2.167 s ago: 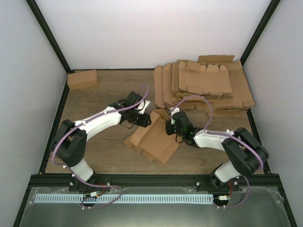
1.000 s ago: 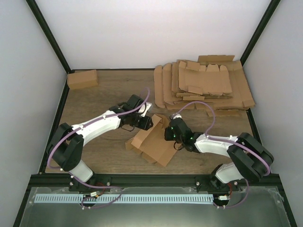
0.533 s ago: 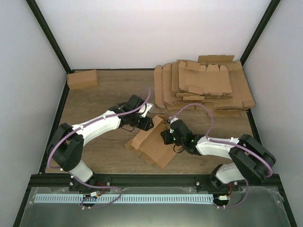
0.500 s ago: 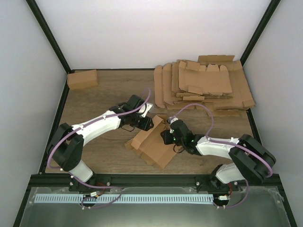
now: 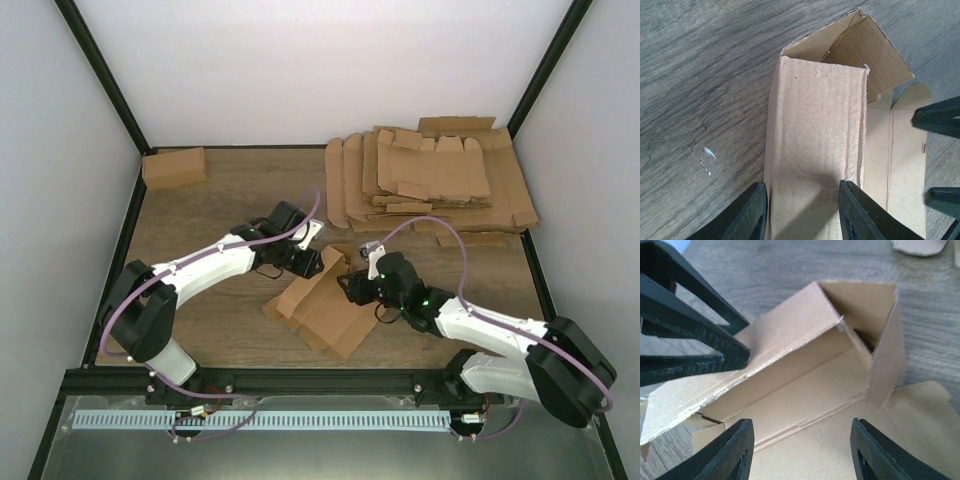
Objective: Fold the paper box
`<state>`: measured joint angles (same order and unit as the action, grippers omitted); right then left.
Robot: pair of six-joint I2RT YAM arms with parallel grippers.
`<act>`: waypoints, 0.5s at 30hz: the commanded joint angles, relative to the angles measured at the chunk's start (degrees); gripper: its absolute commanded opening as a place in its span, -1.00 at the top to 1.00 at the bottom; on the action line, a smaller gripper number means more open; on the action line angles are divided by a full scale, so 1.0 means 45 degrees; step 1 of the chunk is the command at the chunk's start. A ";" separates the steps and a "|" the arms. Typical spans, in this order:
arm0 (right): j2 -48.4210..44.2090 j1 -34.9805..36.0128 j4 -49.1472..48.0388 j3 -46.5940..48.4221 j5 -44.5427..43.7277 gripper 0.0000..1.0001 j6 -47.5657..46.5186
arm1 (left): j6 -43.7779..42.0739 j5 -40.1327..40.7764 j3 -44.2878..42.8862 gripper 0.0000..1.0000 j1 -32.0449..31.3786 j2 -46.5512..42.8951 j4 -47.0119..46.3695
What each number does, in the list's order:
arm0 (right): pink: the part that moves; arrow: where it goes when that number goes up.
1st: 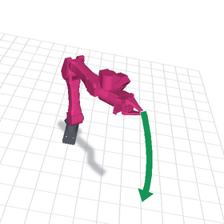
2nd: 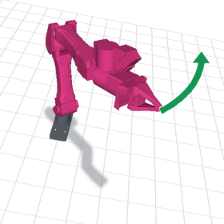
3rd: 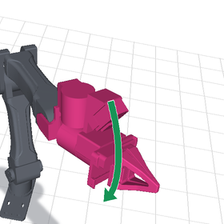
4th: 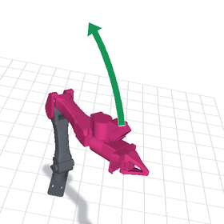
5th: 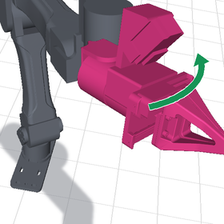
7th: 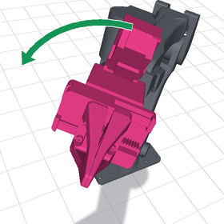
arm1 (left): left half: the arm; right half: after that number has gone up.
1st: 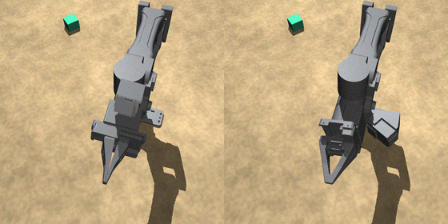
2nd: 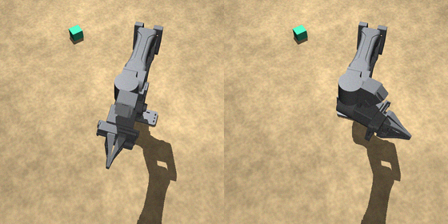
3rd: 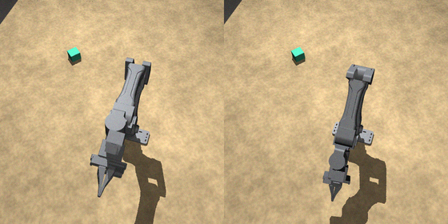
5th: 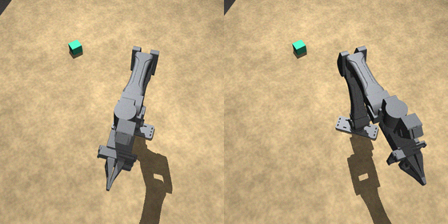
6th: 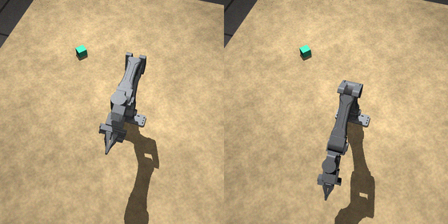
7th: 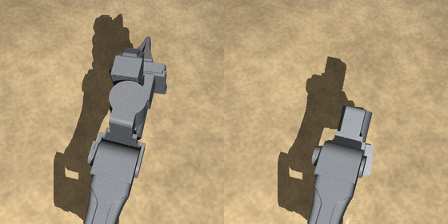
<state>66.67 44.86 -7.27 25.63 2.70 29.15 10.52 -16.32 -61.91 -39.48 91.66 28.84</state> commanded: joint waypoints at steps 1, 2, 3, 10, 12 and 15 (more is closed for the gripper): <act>-0.1089 -0.0909 0.0547 -0.0051 0.1165 -0.12 -0.0581 | -0.0207 -0.0017 0.0118 0.18 -0.0081 -0.0212 0.0092; -0.1382 -0.1276 0.0524 -0.0087 0.1802 -0.12 -0.0598 | -0.0207 -0.0008 0.0107 0.18 -0.0082 -0.0207 0.0109; -0.1599 -0.1683 0.0497 -0.0116 0.2147 -0.15 -0.0615 | -0.0227 0.0005 0.0106 0.17 -0.0091 -0.0194 0.0126; -0.1397 -0.4236 0.0052 0.0101 0.3663 -0.19 -0.0673 | -0.0195 0.0089 0.0086 0.18 -0.0158 -0.0231 0.0144; -0.0433 -0.4689 0.0038 0.0369 0.3691 -0.13 -0.0657 | -0.0190 0.0085 0.0096 0.18 -0.0179 -0.0231 0.0134; 0.0961 -0.5295 -0.0646 0.0543 0.4203 0.00 -0.0710 | -0.0190 0.0095 0.0067 0.18 -0.0234 -0.0226 0.0126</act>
<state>65.28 23.79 -7.33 25.74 17.37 26.59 10.26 -15.81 -61.91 -39.97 91.66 29.19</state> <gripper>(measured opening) 0.530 0.412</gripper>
